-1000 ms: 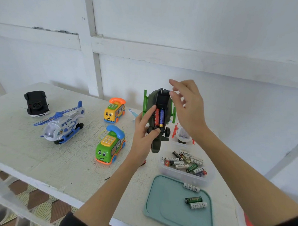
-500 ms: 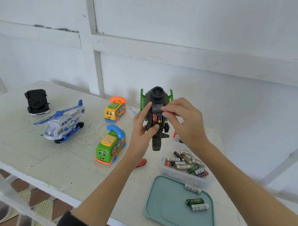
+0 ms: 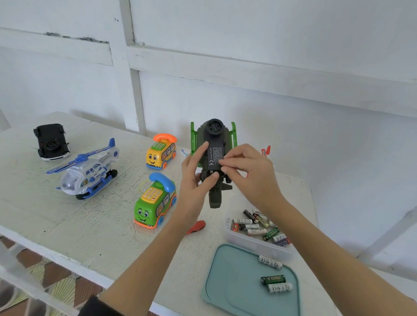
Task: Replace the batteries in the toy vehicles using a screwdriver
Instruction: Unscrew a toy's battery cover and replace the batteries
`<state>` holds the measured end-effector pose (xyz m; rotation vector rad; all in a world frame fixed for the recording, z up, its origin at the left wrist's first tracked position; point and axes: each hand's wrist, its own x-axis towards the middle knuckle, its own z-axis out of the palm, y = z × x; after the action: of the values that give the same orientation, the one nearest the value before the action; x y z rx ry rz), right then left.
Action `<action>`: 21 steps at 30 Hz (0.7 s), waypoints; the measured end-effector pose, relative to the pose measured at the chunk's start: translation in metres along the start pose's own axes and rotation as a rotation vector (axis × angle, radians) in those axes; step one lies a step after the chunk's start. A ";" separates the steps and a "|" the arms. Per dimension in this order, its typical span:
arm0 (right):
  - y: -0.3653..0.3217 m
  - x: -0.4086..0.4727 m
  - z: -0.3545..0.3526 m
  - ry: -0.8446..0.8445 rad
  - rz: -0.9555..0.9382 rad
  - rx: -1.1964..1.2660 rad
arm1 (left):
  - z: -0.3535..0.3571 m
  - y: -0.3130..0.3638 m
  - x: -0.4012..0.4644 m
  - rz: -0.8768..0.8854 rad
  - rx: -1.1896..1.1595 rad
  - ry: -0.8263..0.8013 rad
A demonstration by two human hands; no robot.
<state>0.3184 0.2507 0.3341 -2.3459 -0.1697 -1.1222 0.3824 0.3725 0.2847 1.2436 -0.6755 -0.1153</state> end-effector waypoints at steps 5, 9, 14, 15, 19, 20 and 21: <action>-0.004 0.000 -0.002 -0.017 0.098 0.076 | -0.001 -0.001 -0.001 0.010 0.004 -0.001; -0.006 0.003 -0.003 -0.015 0.146 0.099 | 0.000 -0.002 0.000 0.001 -0.023 0.001; -0.005 0.002 -0.003 -0.013 0.140 0.099 | 0.001 -0.002 -0.001 -0.003 -0.038 0.003; -0.005 0.002 -0.003 -0.011 0.137 0.101 | 0.001 -0.001 -0.001 0.000 -0.035 0.006; -0.005 0.003 -0.001 -0.002 0.133 0.090 | 0.004 0.003 -0.001 0.014 -0.002 0.017; -0.004 0.003 -0.001 0.000 0.123 0.084 | 0.004 0.004 0.000 0.016 0.010 0.019; -0.004 0.003 0.000 -0.003 0.100 0.070 | 0.005 0.004 0.000 0.017 0.017 0.023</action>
<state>0.3187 0.2538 0.3378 -2.2681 -0.0906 -1.0487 0.3789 0.3698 0.2891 1.2541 -0.6683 -0.0814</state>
